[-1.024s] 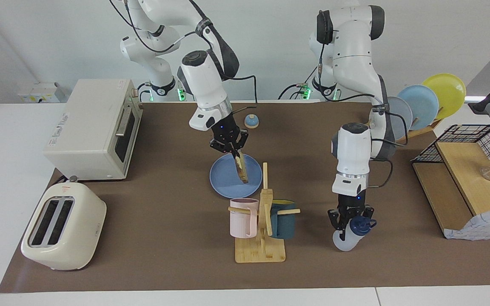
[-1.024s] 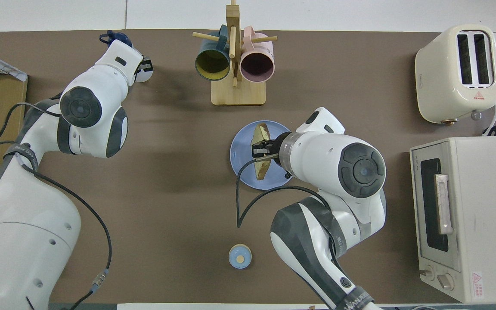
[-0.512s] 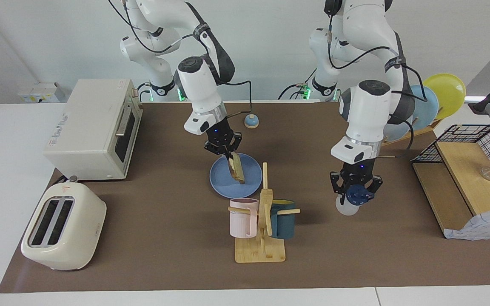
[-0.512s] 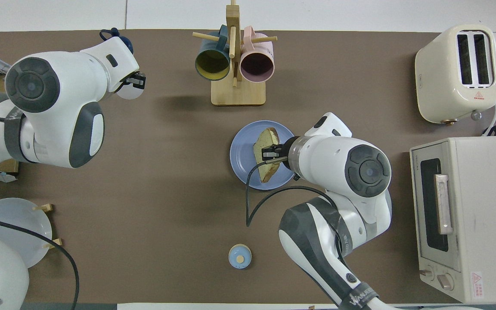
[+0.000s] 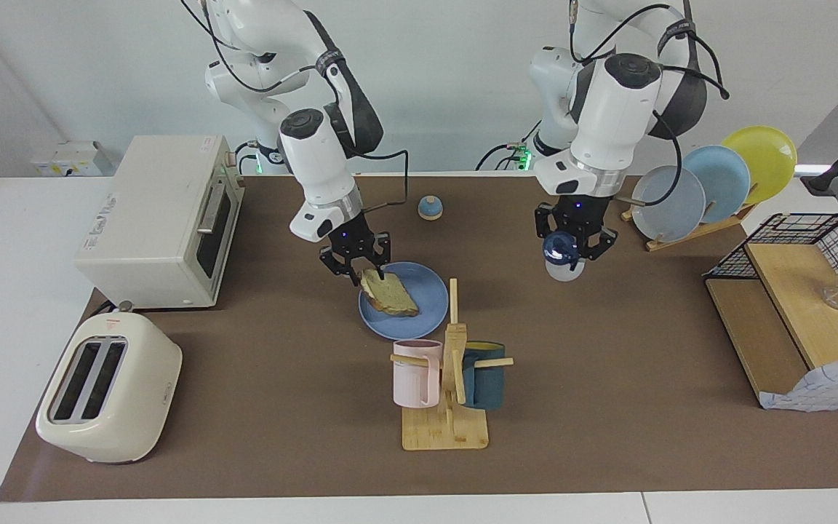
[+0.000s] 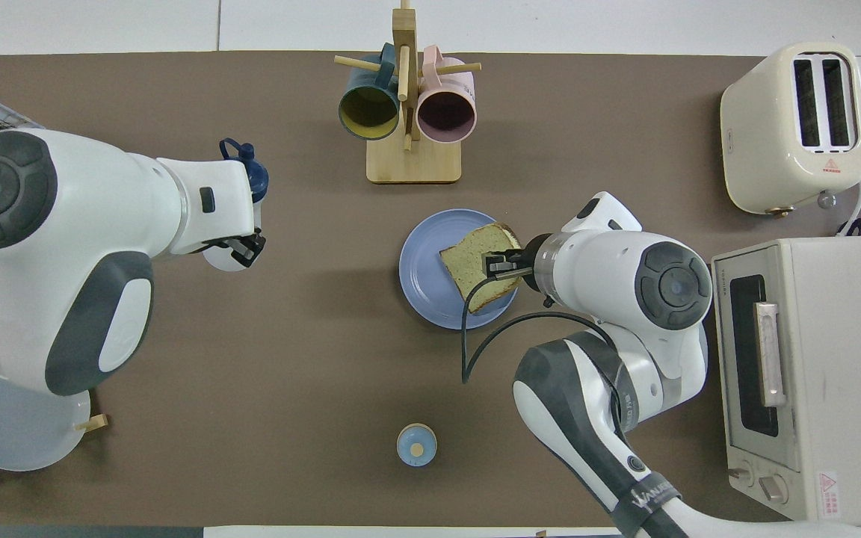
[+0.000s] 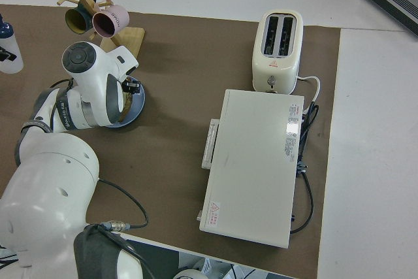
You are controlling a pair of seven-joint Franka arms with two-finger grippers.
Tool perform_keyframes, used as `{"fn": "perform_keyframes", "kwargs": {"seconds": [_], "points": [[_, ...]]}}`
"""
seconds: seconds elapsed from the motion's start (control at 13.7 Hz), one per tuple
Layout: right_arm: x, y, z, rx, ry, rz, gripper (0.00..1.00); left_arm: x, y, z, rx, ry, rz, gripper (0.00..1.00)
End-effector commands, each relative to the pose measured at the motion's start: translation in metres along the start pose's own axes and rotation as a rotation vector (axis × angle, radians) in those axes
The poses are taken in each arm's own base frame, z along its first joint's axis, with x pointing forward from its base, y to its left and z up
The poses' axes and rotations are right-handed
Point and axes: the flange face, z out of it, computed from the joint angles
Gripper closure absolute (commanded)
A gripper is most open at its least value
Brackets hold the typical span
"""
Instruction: Put bread on plate and add seasoning
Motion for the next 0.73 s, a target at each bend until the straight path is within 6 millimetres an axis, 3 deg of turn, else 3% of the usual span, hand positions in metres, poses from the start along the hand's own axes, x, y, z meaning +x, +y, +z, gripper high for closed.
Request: {"fn": "perform_keyframes", "kwargs": {"seconds": [0.0,0.15,0.22,0.37,0.51,0.66], "points": [[0.002,-0.001,-0.014,0.016,-0.007,0.0,0.0,-0.021,0.033,-0.006,-0.064,-0.056,0.212,1.0],[0.01,-0.006,-0.024,0.026,0.02,-0.01,0.0,-0.022,0.06,-0.007,-0.104,-0.102,0.354,1.0],[0.027,-0.007,-0.043,0.037,0.052,-0.013,0.0,-0.022,0.075,-0.009,-0.119,-0.113,0.425,1.0],[0.044,-0.024,-0.079,0.068,-0.061,-0.003,0.0,-0.024,0.109,-0.005,-0.141,-0.126,0.497,1.0],[0.045,-0.034,-0.113,0.167,-0.195,0.053,0.0,-0.029,0.134,-0.001,-0.148,-0.136,0.546,1.0],[0.034,-0.037,-0.141,0.257,-0.278,0.099,0.0,-0.03,0.141,0.0,-0.147,-0.137,0.593,1.0]]}}
